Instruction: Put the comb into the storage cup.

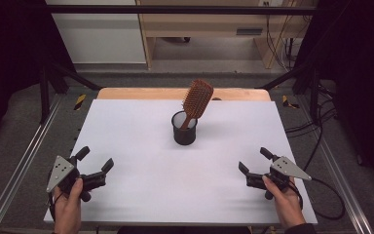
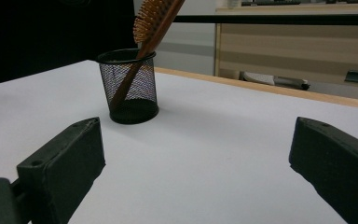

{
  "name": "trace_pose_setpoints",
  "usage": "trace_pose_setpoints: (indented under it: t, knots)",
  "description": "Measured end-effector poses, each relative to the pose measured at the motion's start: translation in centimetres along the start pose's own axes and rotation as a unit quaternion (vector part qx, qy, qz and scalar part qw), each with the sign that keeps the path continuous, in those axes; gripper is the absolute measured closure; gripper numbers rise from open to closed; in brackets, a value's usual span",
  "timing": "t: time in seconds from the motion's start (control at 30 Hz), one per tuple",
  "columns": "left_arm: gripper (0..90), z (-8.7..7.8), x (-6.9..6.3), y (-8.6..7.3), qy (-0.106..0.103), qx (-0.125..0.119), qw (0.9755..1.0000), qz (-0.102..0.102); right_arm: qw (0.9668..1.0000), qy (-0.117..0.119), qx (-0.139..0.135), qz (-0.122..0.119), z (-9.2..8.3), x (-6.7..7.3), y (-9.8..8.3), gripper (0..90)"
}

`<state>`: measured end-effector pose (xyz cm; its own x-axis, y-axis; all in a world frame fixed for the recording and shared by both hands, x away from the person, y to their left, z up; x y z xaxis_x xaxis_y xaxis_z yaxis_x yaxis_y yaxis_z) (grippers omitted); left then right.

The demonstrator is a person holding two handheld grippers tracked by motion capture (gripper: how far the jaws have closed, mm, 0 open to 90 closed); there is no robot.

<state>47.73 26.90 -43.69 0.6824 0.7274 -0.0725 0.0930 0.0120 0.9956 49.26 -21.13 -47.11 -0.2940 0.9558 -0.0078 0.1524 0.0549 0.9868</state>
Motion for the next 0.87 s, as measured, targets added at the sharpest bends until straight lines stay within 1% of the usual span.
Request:
trace_pose_setpoints:
  t: [0.3, 0.4, 0.53, 0.7, 0.8, 0.87]
  knots:
    - [1.7, 0.1, -0.2, 0.0, -0.003, 0.001, 1.0, -0.001, 1.0, 0.007, -0.005, -0.003, 0.5, 0.7, 0.2, 3.6]
    - [1.7, 0.2, -0.3, 0.0, -0.006, -0.001, 1.0, -0.006, 0.9999, 0.009, -0.007, -0.006, 0.7, 0.9, 0.2, 3.6]
    - [1.7, 0.2, -0.4, 0.0, -0.007, -0.001, 0.9999, -0.01, 0.9998, 0.011, -0.007, -0.017, 1.1, 1.2, 0.2, 3.6]
    - [1.5, 0.1, -0.4, 0.0, -0.005, 0.0, 0.9999, -0.01, 0.9996, 0.013, -0.006, -0.025, 1.5, 1.5, 0.2, 3.7]
    - [1.5, 0.1, -0.3, -0.1, -0.004, 0.002, 0.9999, -0.01, 0.9993, 0.014, -0.004, -0.034, 1.4, 1.6, 0.1, 3.6]
    - [1.5, 0.2, -0.3, -0.1, -0.003, 0.001, 0.9999, -0.011, 0.9993, 0.014, -0.004, -0.035, 1.2, 1.6, 0.1, 3.5]
Point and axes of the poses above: each handheld gripper's, and its own axes: z roughly forward along the jaws, y roughly out of its top, x roughly to its left, the point moved 8 cm from there along z, roughly forward along the jaws, and after that the axes turned 15 degrees about -y, right-handed, at the moved point
